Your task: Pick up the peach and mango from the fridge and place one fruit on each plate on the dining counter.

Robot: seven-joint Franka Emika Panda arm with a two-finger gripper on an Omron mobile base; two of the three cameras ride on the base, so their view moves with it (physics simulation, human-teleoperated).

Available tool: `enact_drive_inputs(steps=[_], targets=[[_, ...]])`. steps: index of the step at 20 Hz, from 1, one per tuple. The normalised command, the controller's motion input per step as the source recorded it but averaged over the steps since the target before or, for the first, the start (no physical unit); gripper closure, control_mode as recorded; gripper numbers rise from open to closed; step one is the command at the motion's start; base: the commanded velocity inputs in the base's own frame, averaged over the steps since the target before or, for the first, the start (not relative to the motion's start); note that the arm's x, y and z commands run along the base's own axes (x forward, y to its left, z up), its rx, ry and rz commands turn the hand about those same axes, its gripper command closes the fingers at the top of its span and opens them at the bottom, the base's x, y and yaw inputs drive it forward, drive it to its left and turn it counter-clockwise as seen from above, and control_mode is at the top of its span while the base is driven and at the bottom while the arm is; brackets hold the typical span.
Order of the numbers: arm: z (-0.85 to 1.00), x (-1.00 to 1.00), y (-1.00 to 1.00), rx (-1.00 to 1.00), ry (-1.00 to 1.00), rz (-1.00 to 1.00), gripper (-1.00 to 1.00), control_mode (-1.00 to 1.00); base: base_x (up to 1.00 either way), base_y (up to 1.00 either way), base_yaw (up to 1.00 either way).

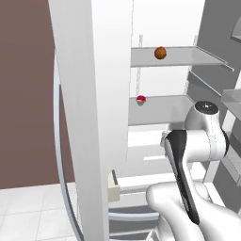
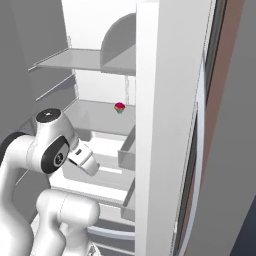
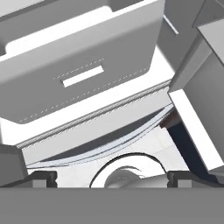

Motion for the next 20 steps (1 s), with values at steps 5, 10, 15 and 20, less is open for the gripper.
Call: enact_drive_inputs(steps=[5,10,15,20], targets=[[0.0,0.23,0.0,0.0,0.0,0.0,-1.0,-1.0,0.06,0.0,0.0],[0.12,0.19,0.0,-0.11,-0.09,0.1,-1.0,-1.0,0.0,0.0,0.0],[0.62,0.0,0.0,-0.19,-0.09,0.18,-1.0,-1.0,0.0,0.0,0.0],[0.65,0.02,0.0,-0.07,-0.05,0.17,-1.0,-1.0,0.0,0.0,0.0]])
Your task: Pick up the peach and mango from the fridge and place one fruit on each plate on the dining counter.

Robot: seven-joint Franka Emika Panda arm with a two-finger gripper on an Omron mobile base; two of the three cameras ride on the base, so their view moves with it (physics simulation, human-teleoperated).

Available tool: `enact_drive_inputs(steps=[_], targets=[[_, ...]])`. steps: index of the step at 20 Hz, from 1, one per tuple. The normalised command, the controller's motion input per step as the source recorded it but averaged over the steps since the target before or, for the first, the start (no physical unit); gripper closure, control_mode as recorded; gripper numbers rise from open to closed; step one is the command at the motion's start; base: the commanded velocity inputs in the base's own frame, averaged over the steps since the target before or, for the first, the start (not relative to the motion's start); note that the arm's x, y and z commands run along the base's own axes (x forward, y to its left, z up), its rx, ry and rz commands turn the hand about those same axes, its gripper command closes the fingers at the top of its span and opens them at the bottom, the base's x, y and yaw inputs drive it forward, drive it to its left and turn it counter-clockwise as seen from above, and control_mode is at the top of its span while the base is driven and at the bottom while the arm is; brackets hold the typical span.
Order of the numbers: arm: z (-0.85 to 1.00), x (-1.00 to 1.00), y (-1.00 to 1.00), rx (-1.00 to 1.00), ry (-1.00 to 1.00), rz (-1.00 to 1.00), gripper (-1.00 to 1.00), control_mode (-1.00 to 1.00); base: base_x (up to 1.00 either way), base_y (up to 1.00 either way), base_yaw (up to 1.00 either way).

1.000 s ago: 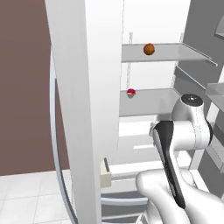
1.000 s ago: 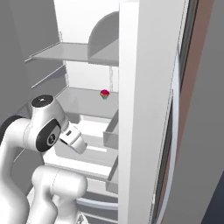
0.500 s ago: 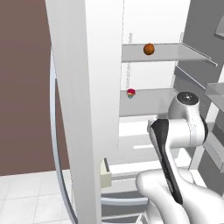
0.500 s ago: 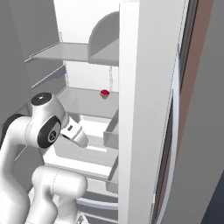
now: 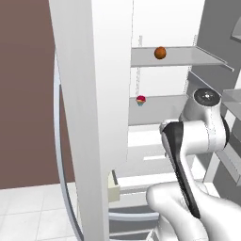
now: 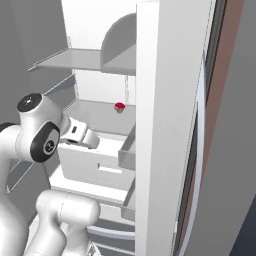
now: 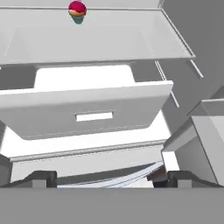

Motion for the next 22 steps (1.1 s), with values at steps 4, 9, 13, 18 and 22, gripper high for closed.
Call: enact_drive_inputs(steps=[4,9,13,18,22], targets=[[0.89,0.23,0.0,0.0,0.0,0.08,-1.0,-1.0,0.0,0.0,0.0],[0.9,0.19,0.0,-0.02,0.0,0.08,-1.0,-1.0,0.0,0.0,0.0],[0.82,0.23,0.0,-0.01,0.0,0.04,-1.0,-1.0,0.0,0.0,0.0],[0.51,0.35,-0.09,0.01,0.0,0.0,-1.0,-1.0,0.0,0.0,0.0],[0.17,0.53,-0.05,0.0,0.0,0.0,-1.0,-1.0,0.0,0.0,0.0]])
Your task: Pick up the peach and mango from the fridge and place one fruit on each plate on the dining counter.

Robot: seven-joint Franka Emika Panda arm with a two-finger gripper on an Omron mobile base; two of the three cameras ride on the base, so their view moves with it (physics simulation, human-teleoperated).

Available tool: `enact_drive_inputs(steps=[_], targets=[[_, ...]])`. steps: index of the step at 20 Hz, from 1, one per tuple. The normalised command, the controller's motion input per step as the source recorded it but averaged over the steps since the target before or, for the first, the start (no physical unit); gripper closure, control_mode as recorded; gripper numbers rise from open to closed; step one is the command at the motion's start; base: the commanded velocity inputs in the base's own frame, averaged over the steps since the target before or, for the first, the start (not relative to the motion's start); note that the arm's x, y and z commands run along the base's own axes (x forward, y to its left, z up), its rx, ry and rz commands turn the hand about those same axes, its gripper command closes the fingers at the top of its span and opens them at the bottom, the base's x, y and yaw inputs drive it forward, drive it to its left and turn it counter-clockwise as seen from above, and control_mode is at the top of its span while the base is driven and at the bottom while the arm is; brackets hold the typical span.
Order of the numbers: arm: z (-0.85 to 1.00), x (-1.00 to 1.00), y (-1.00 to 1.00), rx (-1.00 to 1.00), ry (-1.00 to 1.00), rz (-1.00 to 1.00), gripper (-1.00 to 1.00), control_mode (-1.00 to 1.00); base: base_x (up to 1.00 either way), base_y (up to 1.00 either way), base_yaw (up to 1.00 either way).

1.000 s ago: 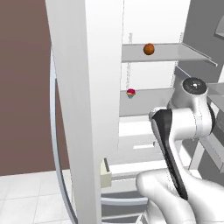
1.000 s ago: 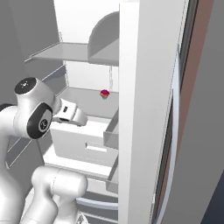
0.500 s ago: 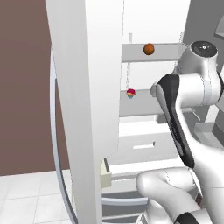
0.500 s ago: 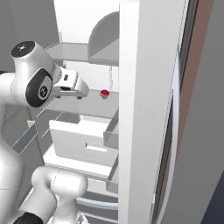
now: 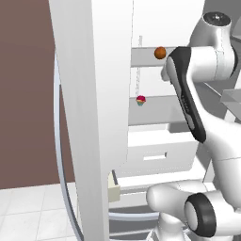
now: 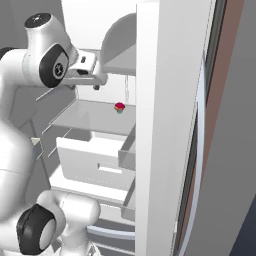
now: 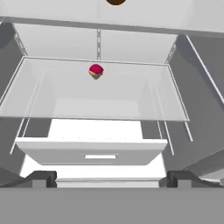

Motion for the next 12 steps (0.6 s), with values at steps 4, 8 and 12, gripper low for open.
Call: enact_drive_inputs(steps=[4,8,12], targets=[[0.11,0.7,0.0,0.0,0.09,0.0,-1.0,-1.0,0.0,0.0,0.0],[0.24,0.61,-0.08,0.0,0.02,0.0,-1.0,-1.0,0.0,0.0,0.0],[0.27,0.51,-0.16,0.0,-0.06,0.0,-1.0,-1.0,0.0,0.0,0.0]])
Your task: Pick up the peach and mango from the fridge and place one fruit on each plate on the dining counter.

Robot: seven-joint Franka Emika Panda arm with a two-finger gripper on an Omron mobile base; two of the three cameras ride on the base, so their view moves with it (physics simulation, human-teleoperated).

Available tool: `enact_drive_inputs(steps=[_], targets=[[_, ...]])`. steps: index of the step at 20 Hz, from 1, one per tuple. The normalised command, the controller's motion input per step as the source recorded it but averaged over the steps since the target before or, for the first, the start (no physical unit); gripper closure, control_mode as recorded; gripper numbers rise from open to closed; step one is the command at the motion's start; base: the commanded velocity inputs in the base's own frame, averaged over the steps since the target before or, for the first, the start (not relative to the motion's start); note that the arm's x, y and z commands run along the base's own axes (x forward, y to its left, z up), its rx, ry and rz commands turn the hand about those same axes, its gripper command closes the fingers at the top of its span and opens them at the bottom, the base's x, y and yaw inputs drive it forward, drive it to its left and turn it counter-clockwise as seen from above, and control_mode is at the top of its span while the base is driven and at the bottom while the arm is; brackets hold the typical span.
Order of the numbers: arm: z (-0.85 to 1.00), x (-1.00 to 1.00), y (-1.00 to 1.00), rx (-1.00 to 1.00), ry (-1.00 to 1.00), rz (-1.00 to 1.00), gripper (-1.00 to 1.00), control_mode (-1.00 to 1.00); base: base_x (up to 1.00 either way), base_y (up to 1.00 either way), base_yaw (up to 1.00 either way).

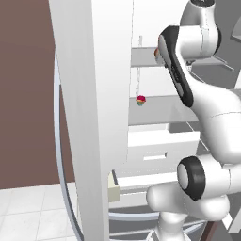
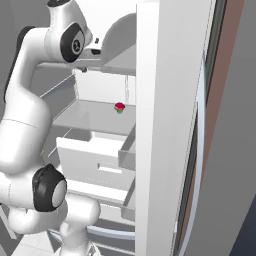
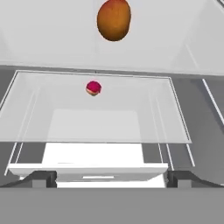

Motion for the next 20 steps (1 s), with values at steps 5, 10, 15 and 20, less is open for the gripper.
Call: enact_drive_inputs(steps=[5,10,15,20], targets=[[0.06,0.62,-0.05,0.0,-0.11,0.0,-1.0,-1.0,0.0,0.0,0.0],[0.0,0.67,-0.01,0.0,-0.02,0.0,-1.0,-1.0,0.0,0.0,0.0],[0.0,0.45,-0.15,0.01,0.0,-0.01,-1.0,-1.0,0.0,0.0,0.0],[0.0,0.34,-0.22,0.02,0.0,-0.05,-1.0,-1.0,0.0,0.0,0.0]])
